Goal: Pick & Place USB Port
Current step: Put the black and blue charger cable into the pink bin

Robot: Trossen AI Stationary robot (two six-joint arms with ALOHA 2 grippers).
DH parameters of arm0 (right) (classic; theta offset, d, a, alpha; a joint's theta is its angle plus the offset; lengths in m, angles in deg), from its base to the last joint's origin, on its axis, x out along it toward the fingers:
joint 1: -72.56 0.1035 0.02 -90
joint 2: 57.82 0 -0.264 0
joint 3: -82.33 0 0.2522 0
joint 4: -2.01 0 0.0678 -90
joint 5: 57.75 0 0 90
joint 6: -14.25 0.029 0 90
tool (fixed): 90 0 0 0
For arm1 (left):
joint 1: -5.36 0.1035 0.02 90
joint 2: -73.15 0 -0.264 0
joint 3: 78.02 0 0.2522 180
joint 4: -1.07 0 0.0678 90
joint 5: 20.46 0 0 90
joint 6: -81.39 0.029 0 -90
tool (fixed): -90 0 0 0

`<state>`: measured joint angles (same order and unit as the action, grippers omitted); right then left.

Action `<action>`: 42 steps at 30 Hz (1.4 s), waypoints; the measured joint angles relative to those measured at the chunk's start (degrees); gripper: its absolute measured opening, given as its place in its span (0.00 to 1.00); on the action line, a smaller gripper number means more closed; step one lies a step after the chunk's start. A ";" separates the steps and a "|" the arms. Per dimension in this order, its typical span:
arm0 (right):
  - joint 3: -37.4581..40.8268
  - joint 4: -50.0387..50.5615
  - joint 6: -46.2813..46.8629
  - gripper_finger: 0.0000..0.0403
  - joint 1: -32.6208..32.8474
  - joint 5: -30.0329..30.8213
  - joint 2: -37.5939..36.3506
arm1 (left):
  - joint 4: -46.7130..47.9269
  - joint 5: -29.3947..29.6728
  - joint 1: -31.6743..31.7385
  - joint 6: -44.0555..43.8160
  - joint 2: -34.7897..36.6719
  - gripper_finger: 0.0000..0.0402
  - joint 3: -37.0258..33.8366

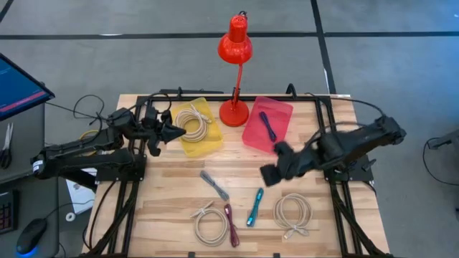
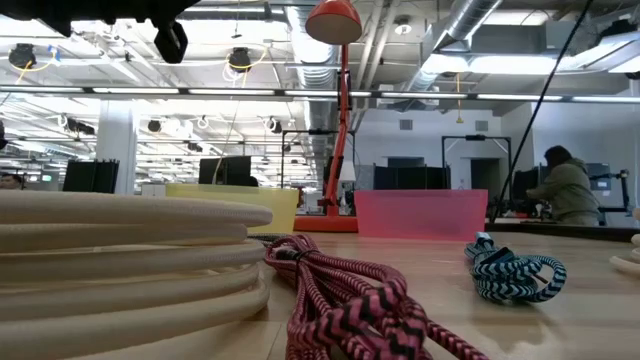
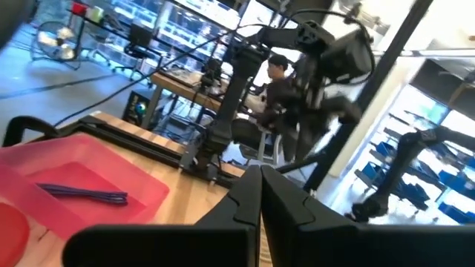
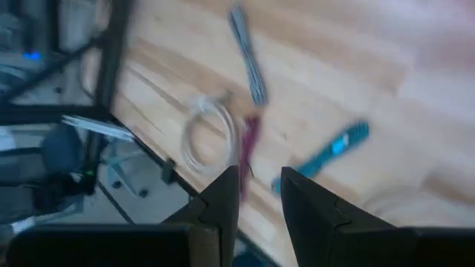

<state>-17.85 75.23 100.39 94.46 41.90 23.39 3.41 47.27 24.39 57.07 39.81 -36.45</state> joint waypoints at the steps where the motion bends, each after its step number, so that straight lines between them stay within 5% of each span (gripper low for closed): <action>1: 0.03 0.06 1.96 0.23 0.80 -0.95 1.23 | 0.02 -0.46 0.00 0.08 -0.02 0.02 0.00; 18: 0.07 -1.55 16.27 0.24 6.08 -5.54 22.03 | 1.34 -2.13 0.00 1.80 -0.02 0.03 0.00; 32: 0.01 -6.55 15.50 0.56 4.57 -5.34 31.52 | 3.57 -2.07 0.00 1.80 -0.04 0.03 0.00; 42: 0.09 -6.66 14.37 0.59 4.32 -7.35 35.44 | 3.68 -2.07 0.00 1.80 -0.03 0.02 0.00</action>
<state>-17.76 68.57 114.76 98.77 34.55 58.84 7.09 45.21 24.39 58.86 39.78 -36.45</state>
